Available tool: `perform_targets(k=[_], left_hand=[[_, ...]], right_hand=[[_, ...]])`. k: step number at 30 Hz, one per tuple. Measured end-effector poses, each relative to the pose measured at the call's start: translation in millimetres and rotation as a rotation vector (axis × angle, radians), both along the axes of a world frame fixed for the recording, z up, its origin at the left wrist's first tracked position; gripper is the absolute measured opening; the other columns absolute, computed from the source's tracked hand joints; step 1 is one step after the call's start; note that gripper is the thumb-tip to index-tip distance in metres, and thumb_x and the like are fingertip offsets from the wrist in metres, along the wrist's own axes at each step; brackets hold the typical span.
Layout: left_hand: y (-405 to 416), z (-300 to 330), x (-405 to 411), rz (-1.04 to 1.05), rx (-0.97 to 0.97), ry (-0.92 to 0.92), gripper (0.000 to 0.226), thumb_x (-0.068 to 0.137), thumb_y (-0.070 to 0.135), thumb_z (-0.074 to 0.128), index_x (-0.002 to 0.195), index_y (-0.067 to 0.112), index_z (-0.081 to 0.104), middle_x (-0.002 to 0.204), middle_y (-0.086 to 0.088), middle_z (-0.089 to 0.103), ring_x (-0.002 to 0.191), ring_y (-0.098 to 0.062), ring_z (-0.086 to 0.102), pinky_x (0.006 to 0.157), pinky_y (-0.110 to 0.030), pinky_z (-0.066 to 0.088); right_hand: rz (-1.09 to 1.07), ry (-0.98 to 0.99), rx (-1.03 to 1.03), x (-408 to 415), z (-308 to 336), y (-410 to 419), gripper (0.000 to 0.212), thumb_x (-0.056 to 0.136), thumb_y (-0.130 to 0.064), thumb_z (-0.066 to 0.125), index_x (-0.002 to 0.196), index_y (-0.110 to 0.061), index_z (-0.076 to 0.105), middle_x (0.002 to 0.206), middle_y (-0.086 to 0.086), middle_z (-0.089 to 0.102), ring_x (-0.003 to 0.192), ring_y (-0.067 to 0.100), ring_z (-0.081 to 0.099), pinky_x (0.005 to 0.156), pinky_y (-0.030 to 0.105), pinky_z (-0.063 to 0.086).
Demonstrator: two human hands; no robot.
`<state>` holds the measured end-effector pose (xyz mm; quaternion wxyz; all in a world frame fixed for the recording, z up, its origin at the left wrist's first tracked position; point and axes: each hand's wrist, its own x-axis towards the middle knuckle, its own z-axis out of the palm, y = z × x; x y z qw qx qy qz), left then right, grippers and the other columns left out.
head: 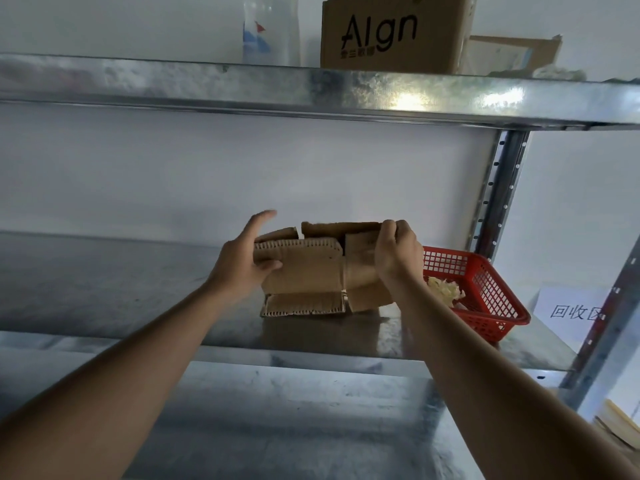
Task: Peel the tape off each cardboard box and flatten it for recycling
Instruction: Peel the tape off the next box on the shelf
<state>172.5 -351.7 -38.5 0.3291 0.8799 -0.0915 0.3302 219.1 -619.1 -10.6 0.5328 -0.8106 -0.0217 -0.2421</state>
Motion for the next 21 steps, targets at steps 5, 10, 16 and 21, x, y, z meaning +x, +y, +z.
perform_targets(k=[5, 10, 16, 21], left_hand=[[5, -5, 9, -0.025, -0.185, 0.009, 0.112, 0.086, 0.010, 0.084, 0.161, 0.048, 0.011, 0.149, 0.028, 0.036, 0.116, 0.026, 0.040, 0.100, -0.008, 0.034], [-1, -3, 17, 0.006, -0.401, -0.009, 0.098, 0.094, 0.008, 0.074, 0.161, 0.046, 0.013, 0.169, 0.002, 0.024, 0.153, -0.017, 0.025, 0.118, -0.034, 0.030], [4, 1, 16, -0.040, -0.449, 0.059, 0.087, 0.099, 0.031, 0.069, 0.156, 0.060, 0.010, 0.170, 0.005, 0.022, 0.153, -0.022, 0.030, 0.121, -0.045, 0.030], [14, -7, 23, -0.004, -0.161, 0.397, 0.071, 0.095, 0.050, 0.069, 0.152, 0.058, 0.029, 0.162, -0.004, 0.025, 0.149, -0.031, 0.032, 0.118, -0.048, 0.036]], right_hand=[[0.107, 0.023, -0.012, -1, -13, -1, 0.057, 0.083, -0.074, 0.040, 0.116, -0.028, 0.045, 0.098, -0.002, 0.065, 0.087, 0.020, 0.065, 0.066, 0.037, 0.050], [0.213, 0.083, -0.237, 11, -30, 3, 0.086, 0.091, -0.037, 0.060, 0.146, -0.058, -0.002, 0.104, 0.007, 0.066, 0.081, 0.029, 0.067, 0.064, 0.047, 0.057], [0.253, -0.041, -0.210, 23, -48, 3, 0.099, 0.103, -0.028, 0.064, 0.156, -0.049, -0.017, 0.146, 0.004, 0.059, 0.096, 0.015, 0.067, 0.076, 0.036, 0.057], [0.184, -0.059, -0.284, 32, -41, 4, 0.076, 0.100, -0.035, 0.068, 0.159, -0.032, 0.021, 0.136, 0.002, 0.066, 0.106, 0.025, 0.068, 0.082, 0.043, 0.060]])
